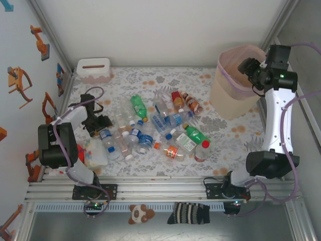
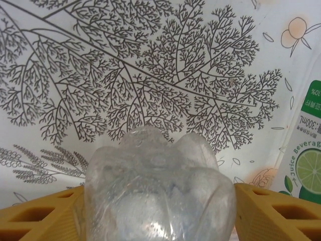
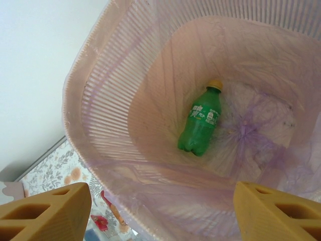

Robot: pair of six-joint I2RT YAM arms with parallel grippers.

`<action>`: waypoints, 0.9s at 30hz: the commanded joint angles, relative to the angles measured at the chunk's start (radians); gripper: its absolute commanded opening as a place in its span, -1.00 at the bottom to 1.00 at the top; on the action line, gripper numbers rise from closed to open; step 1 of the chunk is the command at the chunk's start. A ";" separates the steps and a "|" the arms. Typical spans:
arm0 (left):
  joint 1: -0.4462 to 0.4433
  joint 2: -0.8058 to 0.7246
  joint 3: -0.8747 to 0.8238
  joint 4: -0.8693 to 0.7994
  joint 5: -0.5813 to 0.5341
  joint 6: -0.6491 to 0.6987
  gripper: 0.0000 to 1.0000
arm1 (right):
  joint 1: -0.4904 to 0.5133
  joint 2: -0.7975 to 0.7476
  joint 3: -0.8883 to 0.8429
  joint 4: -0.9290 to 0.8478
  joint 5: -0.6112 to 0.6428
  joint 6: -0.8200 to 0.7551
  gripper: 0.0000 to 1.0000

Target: Put the plastic bottles in the bin

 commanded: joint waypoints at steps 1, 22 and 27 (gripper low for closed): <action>0.007 0.023 0.028 -0.001 0.023 -0.019 0.41 | 0.000 -0.033 -0.034 0.021 0.005 -0.007 0.47; 0.006 -0.108 0.063 -0.008 0.049 0.015 0.06 | 0.000 -0.105 -0.179 0.178 -0.223 -0.198 0.45; 0.006 -0.227 0.086 0.000 0.087 0.052 -0.02 | 0.000 -0.134 -0.243 0.252 -0.351 -0.238 0.44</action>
